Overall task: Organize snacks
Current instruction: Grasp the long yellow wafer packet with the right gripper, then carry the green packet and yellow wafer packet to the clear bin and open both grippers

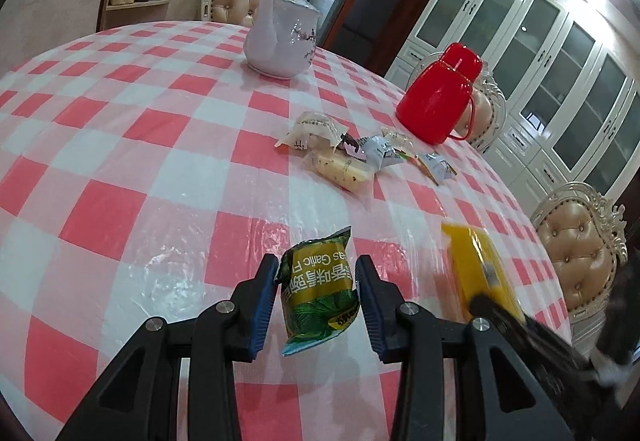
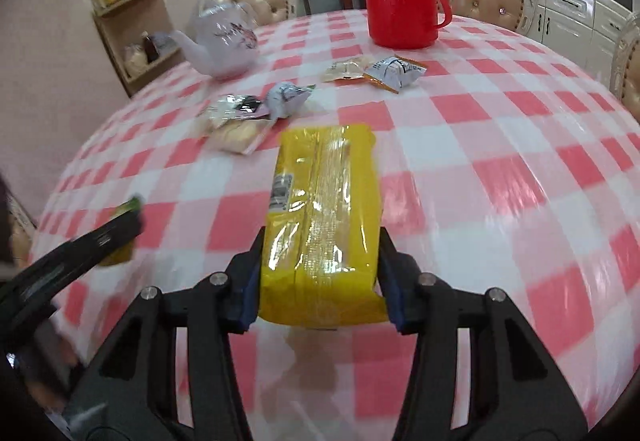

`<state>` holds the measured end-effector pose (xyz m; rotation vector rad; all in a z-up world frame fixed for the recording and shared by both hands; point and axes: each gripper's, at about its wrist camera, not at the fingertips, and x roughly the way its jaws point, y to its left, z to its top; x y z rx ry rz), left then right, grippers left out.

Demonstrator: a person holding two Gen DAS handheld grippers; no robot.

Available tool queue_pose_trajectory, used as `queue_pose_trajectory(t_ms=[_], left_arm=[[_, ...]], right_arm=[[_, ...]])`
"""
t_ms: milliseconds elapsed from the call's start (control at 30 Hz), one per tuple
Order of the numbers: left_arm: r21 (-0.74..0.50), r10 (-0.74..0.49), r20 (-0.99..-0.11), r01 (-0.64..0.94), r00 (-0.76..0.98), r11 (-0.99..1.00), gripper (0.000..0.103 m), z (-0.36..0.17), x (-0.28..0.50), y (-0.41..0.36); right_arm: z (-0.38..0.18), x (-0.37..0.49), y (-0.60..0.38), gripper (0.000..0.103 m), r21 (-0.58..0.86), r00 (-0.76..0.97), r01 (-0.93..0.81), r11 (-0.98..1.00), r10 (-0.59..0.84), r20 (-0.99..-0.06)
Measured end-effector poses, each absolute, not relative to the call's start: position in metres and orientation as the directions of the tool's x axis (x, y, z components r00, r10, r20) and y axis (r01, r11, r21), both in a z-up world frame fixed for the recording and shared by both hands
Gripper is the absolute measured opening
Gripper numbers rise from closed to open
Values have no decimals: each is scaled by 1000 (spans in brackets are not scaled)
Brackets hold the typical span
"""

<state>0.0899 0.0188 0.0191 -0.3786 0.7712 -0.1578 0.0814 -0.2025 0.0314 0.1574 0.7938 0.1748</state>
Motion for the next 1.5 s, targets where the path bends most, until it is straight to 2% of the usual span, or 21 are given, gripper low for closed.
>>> queue_pose_trajectory(t_ms=[67,100,367,433,533,567,600,667,800,933,1233,1333,1500], left_arm=[[-383,-274,-652,5,707,924,41,19,90,16],[-373,-269,-652,10,709,928,41,20,89,15],[-390,-275,-667,-10,693,921,41,12,84,19],[-395,-280,-667,-9,690,919,41,13,84,19],[-381,-277,-663,6,696,925,41,16,82,15],[-379,-278,-660,10,698,925,41,17,82,14],[-375,-277,-658,14,700,927,41,18,82,13],[-364,-267,-655,15,706,931,41,20,82,13],[-361,-258,-654,5,711,932,41,21,83,16],[-353,-254,-647,13,719,936,41,24,82,14],[-352,-234,-641,-10,731,936,41,26,51,26],[-356,-219,-628,-26,747,934,41,28,31,36],[-363,-173,-594,-69,786,929,41,36,-1,53]], right_arm=[[30,71,-201,52,233,693,-100,967,235,-681],[29,68,-199,47,235,694,-105,966,240,-679],[26,60,-192,47,179,678,-110,978,205,-706],[22,66,-186,61,130,665,-103,986,165,-728],[12,83,-181,65,103,613,-100,990,143,-777],[10,87,-179,64,87,602,-97,991,129,-788],[12,87,-176,55,76,609,-106,991,125,-784],[16,83,-175,52,65,620,-111,992,121,-775],[32,63,-186,51,107,700,-111,988,154,-697],[37,56,-199,51,257,702,-132,957,274,-657],[33,57,-203,51,356,682,-124,926,340,-647],[34,54,-201,51,415,666,-151,897,402,-628],[36,38,-179,51,425,642,-218,878,457,-615]])
